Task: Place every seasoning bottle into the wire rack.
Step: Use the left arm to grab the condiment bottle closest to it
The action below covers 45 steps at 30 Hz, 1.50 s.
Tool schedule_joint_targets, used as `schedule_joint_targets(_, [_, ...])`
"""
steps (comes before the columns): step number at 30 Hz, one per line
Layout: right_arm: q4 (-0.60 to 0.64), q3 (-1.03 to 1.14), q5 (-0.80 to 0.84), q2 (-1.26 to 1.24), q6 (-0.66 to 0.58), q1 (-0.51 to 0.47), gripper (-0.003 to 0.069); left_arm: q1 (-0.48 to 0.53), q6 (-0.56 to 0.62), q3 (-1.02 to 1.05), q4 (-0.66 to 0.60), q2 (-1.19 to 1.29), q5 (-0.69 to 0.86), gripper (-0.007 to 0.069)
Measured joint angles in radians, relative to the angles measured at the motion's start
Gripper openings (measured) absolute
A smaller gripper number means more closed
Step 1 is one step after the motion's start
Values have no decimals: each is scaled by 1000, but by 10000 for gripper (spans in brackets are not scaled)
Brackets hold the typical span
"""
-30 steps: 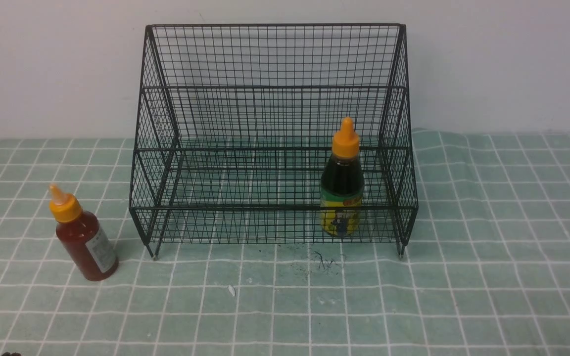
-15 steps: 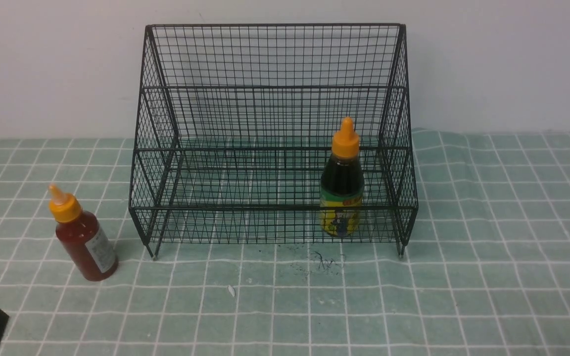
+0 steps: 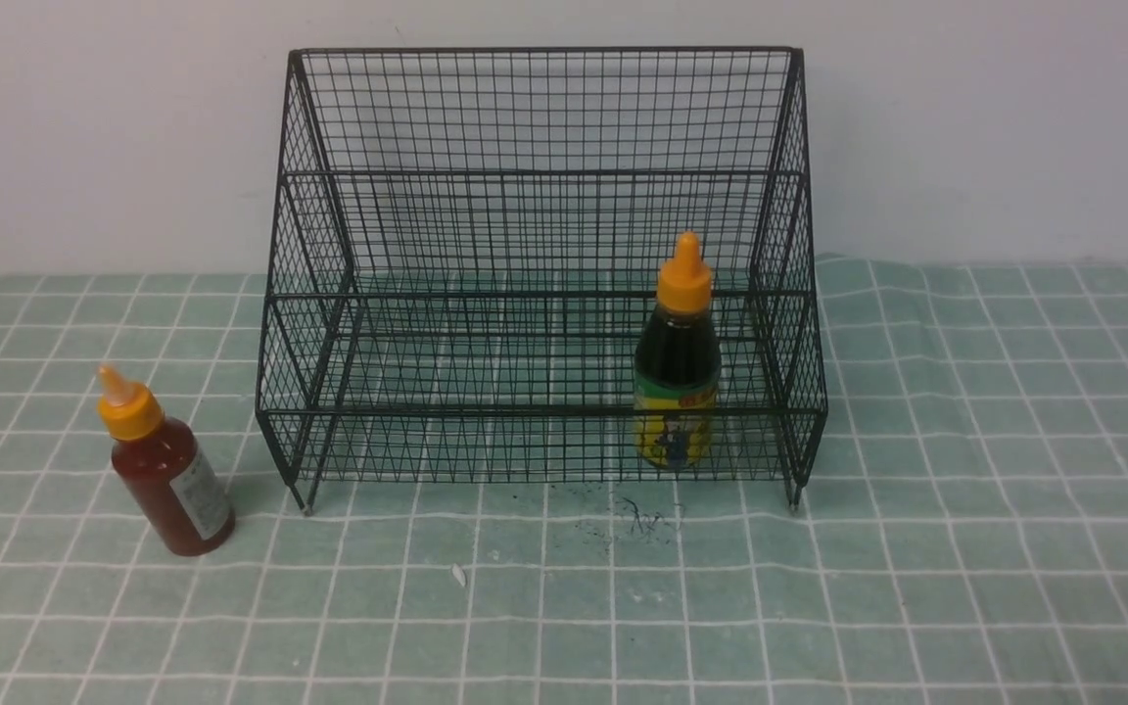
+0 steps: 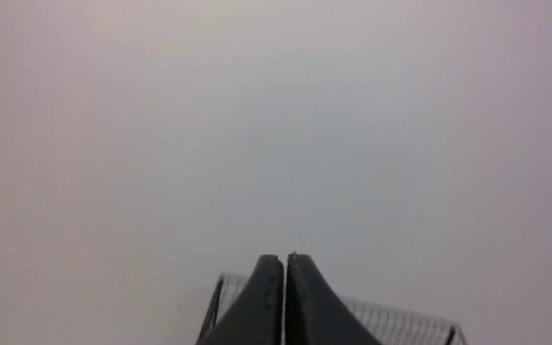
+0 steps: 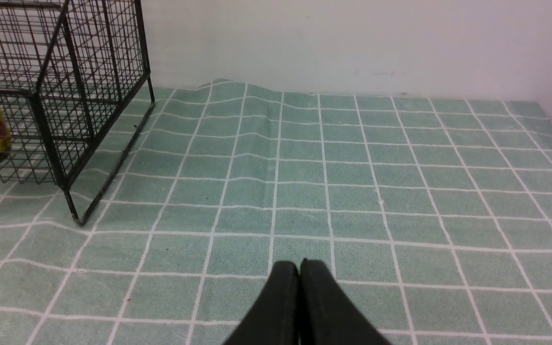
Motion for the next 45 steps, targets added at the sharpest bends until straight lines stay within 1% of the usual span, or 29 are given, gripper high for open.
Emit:
schedule_joint_targets(1, [0, 0, -1, 0, 0, 0, -13, 0, 4, -68, 6, 79, 137, -6])
schedule_joint_targets(2, [0, 1, -2, 0, 0, 0, -13, 0, 7, -118, 9, 144, 239, -6])
schedule_joint_targets(4, [0, 1, -2, 0, 0, 0, -13, 0, 27, -207, 13, 274, 416, -6])
schedule_joint_targets(5, [0, 1, -2, 0, 0, 0, -13, 0, 57, -261, 18, 370, 529, -6])
schedule_joint_targets(6, [0, 1, -2, 0, 0, 0, -13, 0, 86, -297, 25, 447, 580, -6])
schedule_joint_targets(9, [0, 1, -2, 0, 0, 0, -13, 2, 151, -381, 58, 652, 641, -6])
schedule_joint_targets(11, [0, 1, -3, 0, 0, 0, -13, 18, 167, -447, 74, 788, 664, -6])
schedule_joint_targets(12, [0, 1, -3, 0, 0, 0, -13, 21, 169, -455, 76, 801, 670, -6])
schedule_joint_targets(13, [0, 1, -3, 0, 0, 0, -13, 50, 176, -529, 81, 905, 701, -6])
schedule_joint_targets(14, [0, 1, -3, 0, 0, 0, -13, 54, 177, -537, 81, 915, 710, -6])
schedule_joint_targets(16, [0, 1, -3, 0, 0, 0, -13, 100, 180, -635, 82, 1022, 759, -6])
schedule_joint_targets(19, [0, 1, -3, 0, 0, 0, -13, 153, 186, -765, 82, 1154, 867, -6])
schedule_joint_targets(22, [0, 1, -3, 0, 0, 0, -13, 161, 219, -833, 92, 1235, 946, -2])
schedule_joint_targets(24, [0, 1, -3, 0, 0, 0, -13, 161, 251, -880, 101, 1305, 982, 20])
schedule_joint_targets(26, [0, 1, -3, 0, 0, 0, -13, 160, 265, -894, 101, 1353, 983, 56])
schedule_joint_targets(28, [0, 1, -3, 0, 0, 0, -13, 160, 270, -897, 105, 1383, 982, 116])
schedule_joint_targets(32, [0, 1, -3, 0, 0, 0, -13, 160, 271, -899, 111, 1396, 974, 302])
schedule_joint_targets(33, [0, 1, -3, 0, 0, 0, -13, 160, 271, -900, 113, 1396, 974, 322])
schedule_joint_targets(34, [0, 1, -3, 0, 0, 0, -13, 160, 271, -901, 118, 1395, 972, 362])
schedule_joint_targets(35, [0, 1, -3, 0, 0, 0, -13, 160, 271, -901, 124, 1395, 973, 426])
schedule_joint_targets(38, [0, 1, -3, 0, 0, 0, -13, 160, 271, -901, 136, 1395, 978, 526])
schedule_joint_targets(40, [0, 1, -3, 0, 0, 0, -13, 160, 273, -901, 142, 1396, 968, 566])
schedule_joint_targets(45, [0, 1, -3, 0, 0, 0, -13, 160, 275, -901, 145, 1445, 920, 582])
